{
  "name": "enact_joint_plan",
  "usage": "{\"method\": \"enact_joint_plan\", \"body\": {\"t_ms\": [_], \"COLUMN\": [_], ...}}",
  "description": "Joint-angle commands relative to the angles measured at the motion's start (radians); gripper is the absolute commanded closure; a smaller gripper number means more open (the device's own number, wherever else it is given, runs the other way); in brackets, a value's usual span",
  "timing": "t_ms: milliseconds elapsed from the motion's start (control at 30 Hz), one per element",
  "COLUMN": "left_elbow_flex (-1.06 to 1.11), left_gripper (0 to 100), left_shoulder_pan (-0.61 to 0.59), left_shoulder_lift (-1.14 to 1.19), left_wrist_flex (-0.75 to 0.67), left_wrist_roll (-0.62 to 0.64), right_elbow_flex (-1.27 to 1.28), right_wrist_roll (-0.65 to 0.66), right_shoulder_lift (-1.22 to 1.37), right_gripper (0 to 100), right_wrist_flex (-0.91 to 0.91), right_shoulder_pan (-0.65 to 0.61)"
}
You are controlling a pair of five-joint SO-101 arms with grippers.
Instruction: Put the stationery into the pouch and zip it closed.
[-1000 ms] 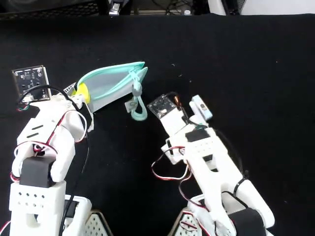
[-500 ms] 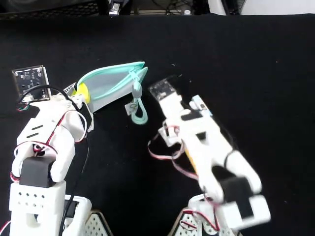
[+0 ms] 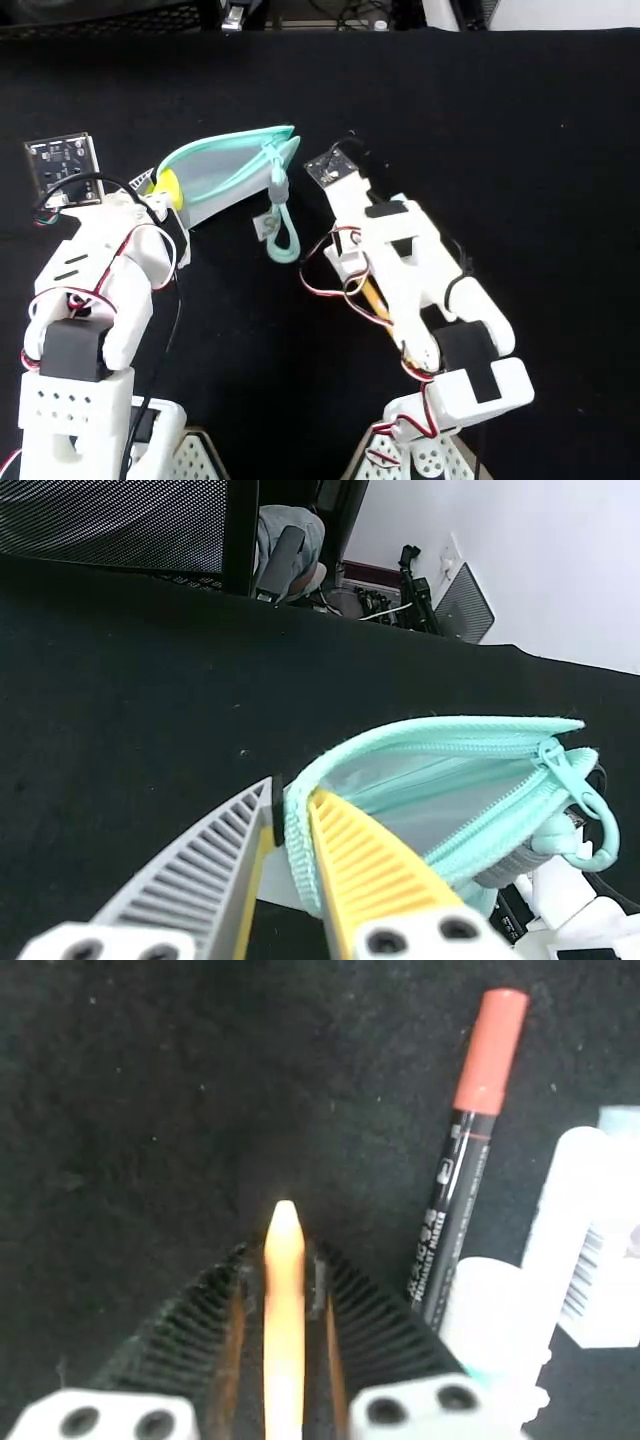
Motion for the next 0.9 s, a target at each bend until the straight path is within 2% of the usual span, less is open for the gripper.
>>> {"method": "enact_joint_plan", "body": {"t_ms": [0, 133, 300, 433, 633, 733, 800, 867], "left_elbow_flex": [0.143, 0.143, 0.143, 0.145, 0.145, 0.145, 0.147, 0.147], "left_gripper": [97, 97, 97, 97, 97, 97, 97, 97], "left_shoulder_pan": [-0.008, -0.008, -0.007, -0.007, -0.007, -0.002, 0.001, -0.001], "left_shoulder_lift": [0.023, 0.031, 0.032, 0.032, 0.032, 0.032, 0.032, 0.032], "left_wrist_flex": [0.009, 0.006, 0.005, 0.005, 0.005, 0.005, 0.005, 0.005], "left_wrist_roll": [0.008, 0.008, 0.008, 0.008, 0.008, 0.008, 0.008, 0.008], "right_elbow_flex": [-0.019, 0.059, 0.191, 0.2, -0.128, -0.38, -0.507, -0.55], "right_wrist_roll": [-0.008, -0.009, -0.011, -0.008, -0.012, -0.084, -0.166, -0.233], "right_shoulder_lift": [-0.027, -0.191, -0.526, -0.791, -1.079, -1.124, -1.122, -1.122], "right_gripper": [98.6, 98.6, 98.6, 98.6, 98.6, 98.6, 98.6, 98.6], "right_wrist_flex": [0.006, 0.006, 0.014, 0.06, 0.305, 0.408, 0.416, 0.348], "right_shoulder_pan": [-0.003, 0.002, 0.003, -0.002, -0.006, -0.055, -0.118, -0.213]}}
